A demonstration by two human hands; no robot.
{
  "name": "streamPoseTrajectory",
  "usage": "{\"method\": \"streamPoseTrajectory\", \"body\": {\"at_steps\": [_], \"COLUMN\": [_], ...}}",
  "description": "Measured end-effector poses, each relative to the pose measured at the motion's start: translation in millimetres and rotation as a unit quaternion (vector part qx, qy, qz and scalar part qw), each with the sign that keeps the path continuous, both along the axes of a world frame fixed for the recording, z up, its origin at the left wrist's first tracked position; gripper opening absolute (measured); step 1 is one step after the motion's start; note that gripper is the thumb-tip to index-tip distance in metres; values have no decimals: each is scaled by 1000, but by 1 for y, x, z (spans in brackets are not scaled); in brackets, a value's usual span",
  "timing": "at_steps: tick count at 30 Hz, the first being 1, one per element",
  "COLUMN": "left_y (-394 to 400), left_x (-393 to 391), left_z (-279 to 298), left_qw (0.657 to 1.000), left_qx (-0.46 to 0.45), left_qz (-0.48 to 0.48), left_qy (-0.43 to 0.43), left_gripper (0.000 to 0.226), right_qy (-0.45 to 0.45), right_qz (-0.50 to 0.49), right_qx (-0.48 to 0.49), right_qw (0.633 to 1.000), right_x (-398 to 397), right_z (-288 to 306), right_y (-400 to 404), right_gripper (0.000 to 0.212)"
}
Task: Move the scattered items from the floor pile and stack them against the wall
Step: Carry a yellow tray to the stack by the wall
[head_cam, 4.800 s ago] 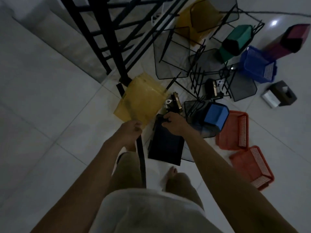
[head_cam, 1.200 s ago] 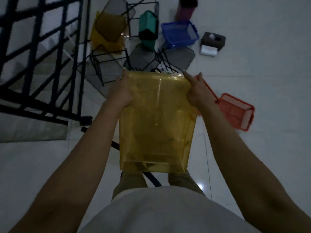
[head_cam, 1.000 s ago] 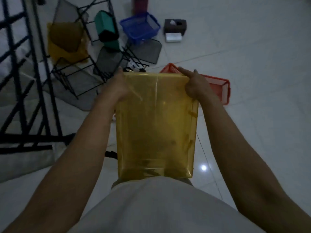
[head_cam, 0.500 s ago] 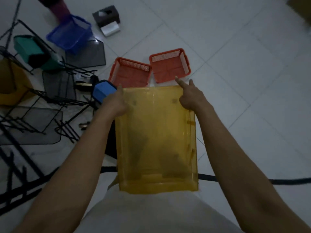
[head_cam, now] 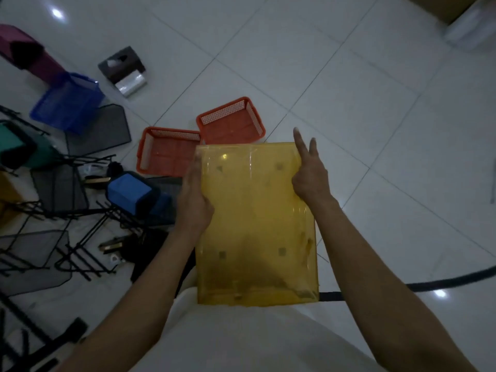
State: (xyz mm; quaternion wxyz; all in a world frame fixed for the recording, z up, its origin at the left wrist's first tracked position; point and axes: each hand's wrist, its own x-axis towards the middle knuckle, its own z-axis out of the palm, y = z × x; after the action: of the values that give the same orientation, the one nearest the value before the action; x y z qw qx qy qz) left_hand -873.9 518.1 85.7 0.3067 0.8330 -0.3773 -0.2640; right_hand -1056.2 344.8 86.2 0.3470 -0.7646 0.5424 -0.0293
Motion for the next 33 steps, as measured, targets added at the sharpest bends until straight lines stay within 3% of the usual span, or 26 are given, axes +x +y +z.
{"method": "streamPoseTrajectory", "body": {"at_steps": [3, 7, 15, 33], "left_y": [-30, -90, -218, -597], "left_x": [-17, -16, -26, -4], "left_z": [-1, 2, 46, 51], "left_qw": [999, 999, 997, 975], "left_qx": [-40, -8, 1, 31], "left_qz": [-15, -29, -77, -215], "left_qy": [1, -11, 7, -52], "left_gripper": [93, 103, 97, 100], "right_qy": [19, 25, 47, 39], "right_qz": [-1, 4, -1, -98], "right_qx": [-27, -78, -154, -114], "right_qw": [999, 997, 987, 988], "right_x": [-14, -20, -44, -69], "right_z": [4, 25, 86, 64], "right_y": [-34, -86, -202, -523], "right_gripper": [105, 106, 105, 101]}}
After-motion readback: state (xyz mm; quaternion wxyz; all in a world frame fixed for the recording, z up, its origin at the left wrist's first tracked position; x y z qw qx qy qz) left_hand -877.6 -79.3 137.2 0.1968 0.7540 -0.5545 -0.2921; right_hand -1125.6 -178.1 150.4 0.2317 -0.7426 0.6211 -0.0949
